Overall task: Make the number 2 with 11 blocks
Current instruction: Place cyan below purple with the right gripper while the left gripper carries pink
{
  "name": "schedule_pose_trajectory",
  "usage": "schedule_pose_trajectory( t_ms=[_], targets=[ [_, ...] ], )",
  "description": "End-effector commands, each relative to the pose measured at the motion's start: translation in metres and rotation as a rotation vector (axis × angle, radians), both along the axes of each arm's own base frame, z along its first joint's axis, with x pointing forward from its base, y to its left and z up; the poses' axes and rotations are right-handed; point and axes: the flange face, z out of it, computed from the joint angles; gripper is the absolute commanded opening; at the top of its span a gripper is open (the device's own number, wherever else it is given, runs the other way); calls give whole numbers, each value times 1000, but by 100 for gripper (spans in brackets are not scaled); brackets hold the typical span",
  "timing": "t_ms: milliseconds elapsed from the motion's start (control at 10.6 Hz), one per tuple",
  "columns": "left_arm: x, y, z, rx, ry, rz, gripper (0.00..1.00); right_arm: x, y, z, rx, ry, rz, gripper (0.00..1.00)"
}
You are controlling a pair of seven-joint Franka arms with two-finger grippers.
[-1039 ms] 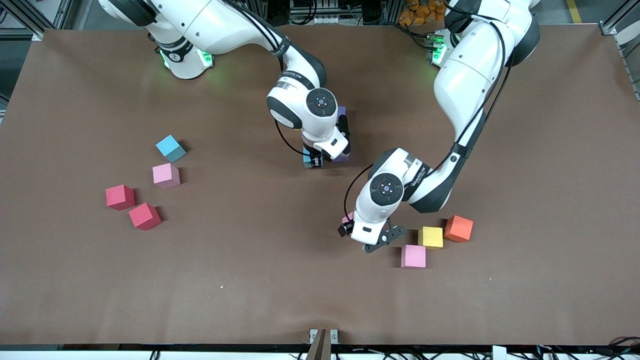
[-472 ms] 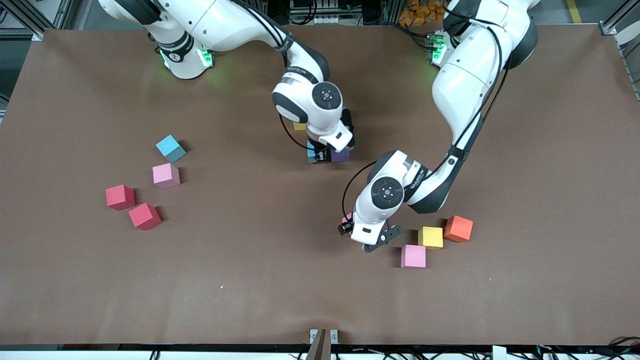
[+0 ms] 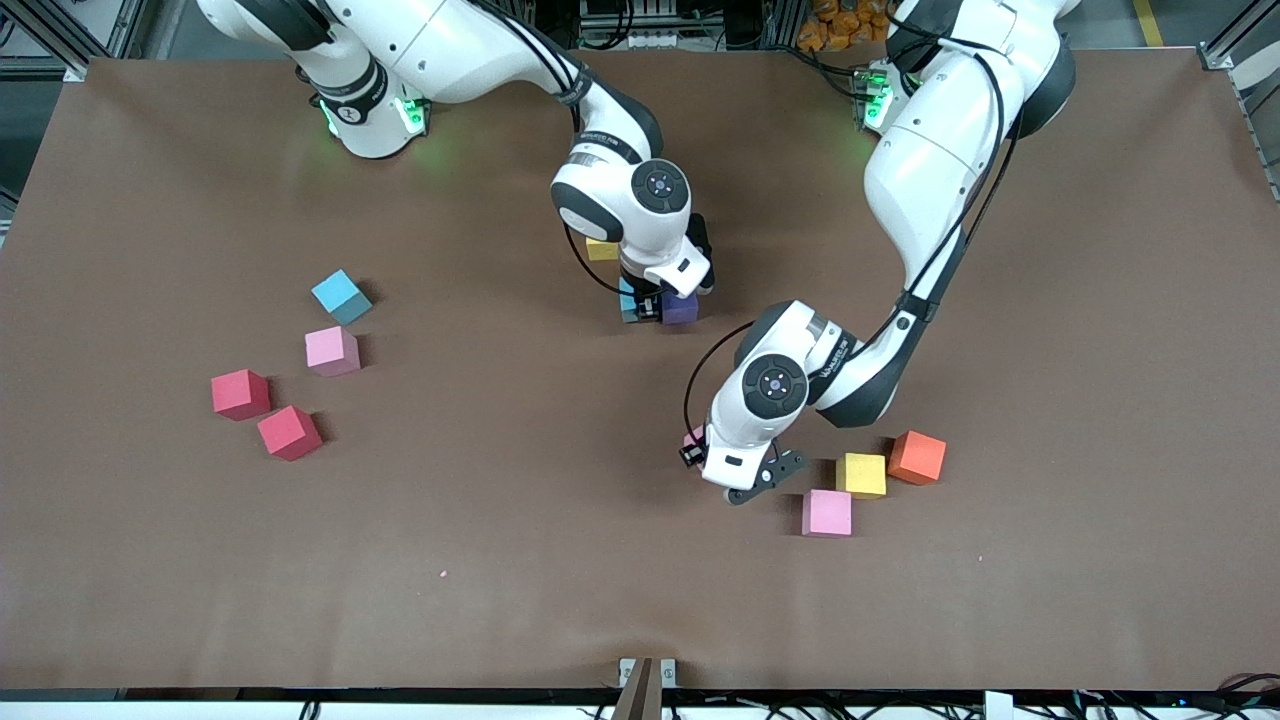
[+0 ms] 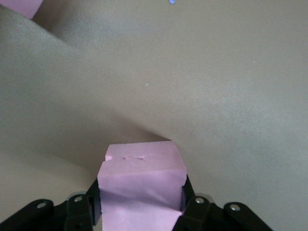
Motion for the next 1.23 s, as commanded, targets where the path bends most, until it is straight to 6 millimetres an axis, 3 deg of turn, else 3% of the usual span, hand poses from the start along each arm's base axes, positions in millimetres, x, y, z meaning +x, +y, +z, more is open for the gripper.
schedule_pose_trajectory(
  t_ms=[0,94,378,661,850,1134],
  targets=[
    [6,11,25,12,2,5,38,-4,3,-12,-11,-44,-17,17],
    [7,14,44,14,4,10,38,-7,6,-15,-9,-47,-18,17],
    [16,50,110,42,29,53,37,-7,6,-17,-9,-45,-21,17],
    [15,84,150,41,107,160,37,-7,6,-17,-6,-43,-26,18],
    [13,101,167,42,104,189,38,-6,7,-19,-5,-37,-31,18],
    [16,126,175,49,103,216,38,-6,8,-17,1,-36,-34,18]
  ],
)
